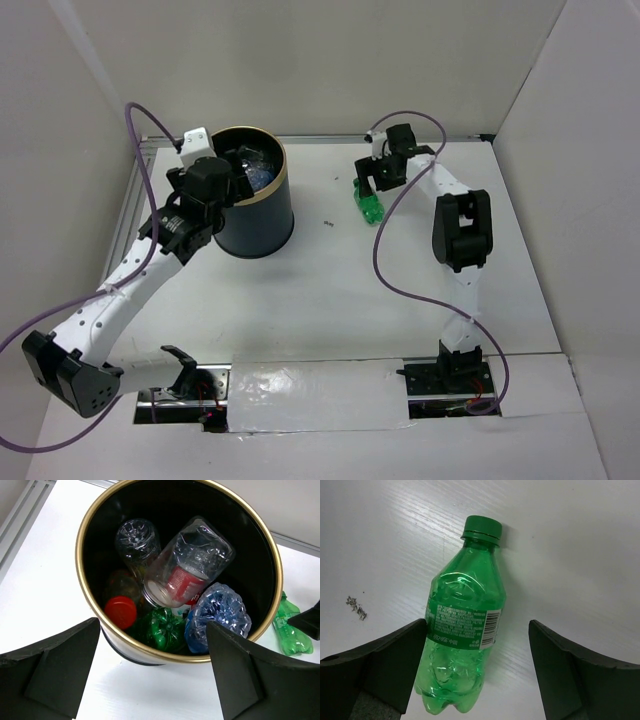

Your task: Put the plastic bottles in the bin

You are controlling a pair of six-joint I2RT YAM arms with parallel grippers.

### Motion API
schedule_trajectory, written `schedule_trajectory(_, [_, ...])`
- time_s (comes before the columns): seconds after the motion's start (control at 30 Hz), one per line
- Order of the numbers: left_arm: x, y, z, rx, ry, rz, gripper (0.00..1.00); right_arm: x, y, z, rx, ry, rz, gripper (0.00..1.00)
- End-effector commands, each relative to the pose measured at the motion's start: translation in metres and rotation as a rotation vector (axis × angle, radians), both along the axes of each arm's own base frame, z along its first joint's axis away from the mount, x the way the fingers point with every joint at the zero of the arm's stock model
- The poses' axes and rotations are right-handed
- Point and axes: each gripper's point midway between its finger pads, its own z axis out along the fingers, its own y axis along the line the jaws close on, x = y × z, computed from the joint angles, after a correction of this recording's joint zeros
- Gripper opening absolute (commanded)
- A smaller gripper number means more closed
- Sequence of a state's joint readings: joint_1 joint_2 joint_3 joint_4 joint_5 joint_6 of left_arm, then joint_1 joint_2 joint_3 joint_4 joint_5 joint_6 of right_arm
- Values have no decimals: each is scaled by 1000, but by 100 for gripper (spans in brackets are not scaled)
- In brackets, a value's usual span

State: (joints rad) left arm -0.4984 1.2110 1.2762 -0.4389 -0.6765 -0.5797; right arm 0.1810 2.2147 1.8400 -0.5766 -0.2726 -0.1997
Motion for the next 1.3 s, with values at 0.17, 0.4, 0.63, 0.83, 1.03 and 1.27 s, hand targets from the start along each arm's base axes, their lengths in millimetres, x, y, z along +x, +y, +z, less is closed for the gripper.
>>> schedule_trajectory(0.17, [-42,16,74,-32,-174,-61,100,-16,23,-24,-14,70,83,51])
schedule_trajectory(0.4, [-96,-15,6,-116,-140,-357,100,-35,34,11,63,72,227,10])
schedule_trajectory(0.63, [-137,-8,-68,-242,6,-304,98,-41,77,216,244,-375,505,2])
schedule_trajectory(0.83, [-147,-7,-117,-303,161,-198,98,-75,145,386,388,-825,600,0])
schedule_trajectory(1.03, [-150,-16,-142,-324,227,-201,98,-131,231,451,500,-1012,727,0])
schedule_trajectory(1.27, [-155,-18,-154,-352,243,-201,98,-111,280,416,417,-1010,655,11])
